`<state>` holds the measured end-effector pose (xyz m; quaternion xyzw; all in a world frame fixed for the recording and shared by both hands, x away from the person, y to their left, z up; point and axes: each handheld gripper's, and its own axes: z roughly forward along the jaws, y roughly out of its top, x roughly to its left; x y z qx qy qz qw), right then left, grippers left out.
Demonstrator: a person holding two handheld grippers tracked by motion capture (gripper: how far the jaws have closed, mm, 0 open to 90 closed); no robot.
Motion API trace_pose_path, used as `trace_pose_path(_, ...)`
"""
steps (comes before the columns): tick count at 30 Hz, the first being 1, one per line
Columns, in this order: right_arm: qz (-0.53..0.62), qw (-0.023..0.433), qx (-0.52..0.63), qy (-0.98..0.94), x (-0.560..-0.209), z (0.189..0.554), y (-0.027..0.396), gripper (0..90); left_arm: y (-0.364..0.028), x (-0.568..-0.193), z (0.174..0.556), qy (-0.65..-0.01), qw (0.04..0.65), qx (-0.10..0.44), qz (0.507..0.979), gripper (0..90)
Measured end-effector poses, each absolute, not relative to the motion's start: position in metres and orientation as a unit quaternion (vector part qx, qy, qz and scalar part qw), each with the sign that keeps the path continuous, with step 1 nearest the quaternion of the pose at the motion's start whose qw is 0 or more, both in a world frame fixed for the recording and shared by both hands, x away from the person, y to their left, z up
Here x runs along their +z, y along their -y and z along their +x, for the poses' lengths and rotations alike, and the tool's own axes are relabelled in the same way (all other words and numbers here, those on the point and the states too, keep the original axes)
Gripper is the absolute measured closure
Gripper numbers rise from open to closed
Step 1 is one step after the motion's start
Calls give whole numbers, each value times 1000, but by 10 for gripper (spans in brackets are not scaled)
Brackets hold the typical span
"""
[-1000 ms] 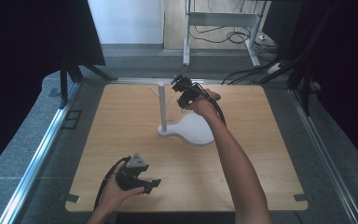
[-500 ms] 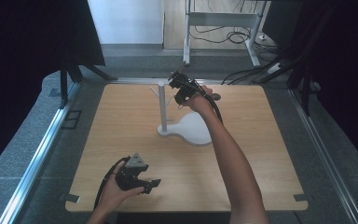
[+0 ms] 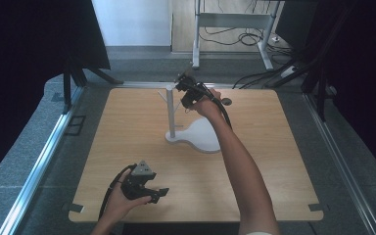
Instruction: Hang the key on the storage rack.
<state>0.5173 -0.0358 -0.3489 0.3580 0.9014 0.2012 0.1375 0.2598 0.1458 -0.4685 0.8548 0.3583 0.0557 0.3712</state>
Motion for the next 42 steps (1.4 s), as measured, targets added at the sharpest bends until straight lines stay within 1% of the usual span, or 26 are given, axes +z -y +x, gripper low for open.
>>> trace_pose_path(15, 352, 142, 203, -903, -348, 514, 29, 845, -145, -469, 260, -357, 372, 54, 855, 243)
trace_pose_path(30, 335, 159, 203, -906, -351, 501, 20, 838, -144, -471, 260, -356, 370, 51, 857, 244)
trace_pose_path(38, 321, 150, 209, -911, -351, 490, 12, 823, -143, -472, 260, -356, 368, 50, 858, 243)
trace_pose_path(39, 316, 157, 206, -913, -350, 486, 11, 800, -143, -472, 260, -356, 367, 50, 858, 243)
trace_pose_path(42, 315, 157, 206, -913, -348, 482, 13, 729, -143, -472, 260, -356, 367, 50, 858, 243)
